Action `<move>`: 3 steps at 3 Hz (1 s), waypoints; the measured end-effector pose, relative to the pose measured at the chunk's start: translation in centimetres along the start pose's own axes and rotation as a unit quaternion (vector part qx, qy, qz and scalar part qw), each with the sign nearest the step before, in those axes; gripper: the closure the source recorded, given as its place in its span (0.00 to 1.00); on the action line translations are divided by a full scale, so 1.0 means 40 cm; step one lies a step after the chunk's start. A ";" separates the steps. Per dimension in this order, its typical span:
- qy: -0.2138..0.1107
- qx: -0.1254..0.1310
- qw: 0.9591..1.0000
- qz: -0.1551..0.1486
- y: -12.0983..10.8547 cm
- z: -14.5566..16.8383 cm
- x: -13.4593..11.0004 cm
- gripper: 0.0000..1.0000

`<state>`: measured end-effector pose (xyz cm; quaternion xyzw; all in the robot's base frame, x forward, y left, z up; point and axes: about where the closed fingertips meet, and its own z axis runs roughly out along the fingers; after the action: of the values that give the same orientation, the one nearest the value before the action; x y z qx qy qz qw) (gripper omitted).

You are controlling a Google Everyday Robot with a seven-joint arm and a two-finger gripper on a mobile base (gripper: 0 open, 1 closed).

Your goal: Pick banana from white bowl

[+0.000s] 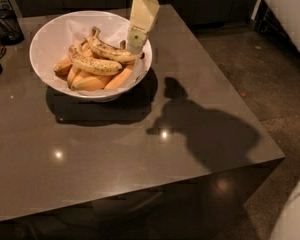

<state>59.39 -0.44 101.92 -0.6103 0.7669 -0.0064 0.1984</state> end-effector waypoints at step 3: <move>-0.029 -0.030 0.999 0.020 0.009 0.048 -0.015 0.00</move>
Offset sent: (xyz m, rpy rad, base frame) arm -0.0036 0.0058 -0.0097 0.1104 0.0468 0.0363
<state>59.75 0.66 100.25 -0.6001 0.7731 0.0383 0.2018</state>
